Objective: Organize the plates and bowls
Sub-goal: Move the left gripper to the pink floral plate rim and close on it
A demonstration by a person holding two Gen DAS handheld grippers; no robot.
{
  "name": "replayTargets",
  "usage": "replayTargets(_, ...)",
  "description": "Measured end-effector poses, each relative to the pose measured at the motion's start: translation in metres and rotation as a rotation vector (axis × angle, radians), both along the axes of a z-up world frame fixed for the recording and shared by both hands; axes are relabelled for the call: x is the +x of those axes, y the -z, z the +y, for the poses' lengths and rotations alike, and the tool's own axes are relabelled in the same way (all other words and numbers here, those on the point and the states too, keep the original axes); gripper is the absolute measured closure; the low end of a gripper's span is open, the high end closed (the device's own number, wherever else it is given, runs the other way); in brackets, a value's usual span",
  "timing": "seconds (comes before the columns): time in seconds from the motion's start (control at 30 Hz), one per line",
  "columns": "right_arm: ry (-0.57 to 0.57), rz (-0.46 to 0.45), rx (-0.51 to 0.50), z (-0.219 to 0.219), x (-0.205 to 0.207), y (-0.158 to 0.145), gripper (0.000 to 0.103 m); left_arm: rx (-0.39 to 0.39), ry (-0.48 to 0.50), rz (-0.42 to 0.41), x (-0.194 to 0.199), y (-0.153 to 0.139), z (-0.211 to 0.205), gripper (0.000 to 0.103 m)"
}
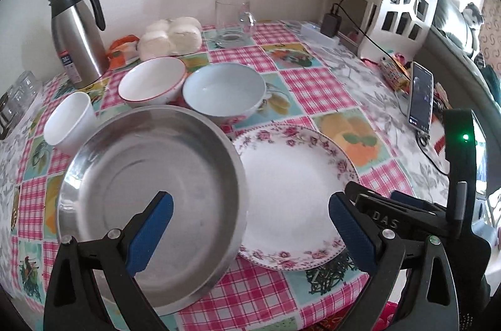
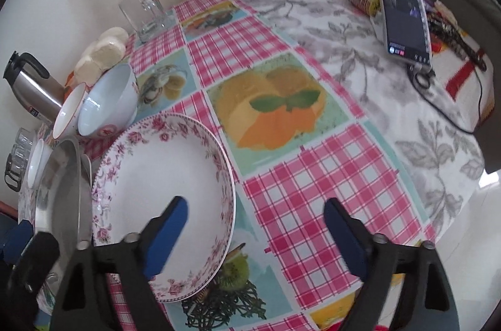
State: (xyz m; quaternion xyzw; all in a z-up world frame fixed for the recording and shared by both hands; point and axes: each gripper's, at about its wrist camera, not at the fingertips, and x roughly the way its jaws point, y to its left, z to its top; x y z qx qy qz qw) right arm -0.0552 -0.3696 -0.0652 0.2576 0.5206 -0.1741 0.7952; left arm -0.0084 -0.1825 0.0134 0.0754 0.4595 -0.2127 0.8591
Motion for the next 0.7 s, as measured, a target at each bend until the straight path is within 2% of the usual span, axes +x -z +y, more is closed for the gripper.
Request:
replayTargets(0.13,-0.025,0.003,0.062,0.002,0.003,0.008,0.043,-0.039,-0.014,0.038,0.004,0.004,0.004,0.003)
replayTargets(0.2,-0.038,0.011,0.072,0.004,0.004,0.010,0.060,-0.056,-0.028,0.044,0.006,0.005,0.007,0.003)
replayTargets(0.3,-0.065,0.027,0.060,0.010,0.007,0.013,0.078,-0.072,-0.043,0.034,0.008,0.006,0.008,0.003)
replayTargets(0.4,-0.081,0.024,0.048,0.012,0.008,0.012,0.087,-0.084,-0.052,0.026,0.009,0.006,0.006,0.003)
replayTargets(0.53,-0.092,0.013,-0.014,0.014,0.010,0.006,0.091,-0.099,-0.032,0.065,0.010,0.008,0.001,0.003)
replayTargets(0.7,-0.085,0.029,-0.066,0.006,0.011,0.004,0.092,-0.120,-0.021,0.076,0.008,0.007,-0.005,0.003)
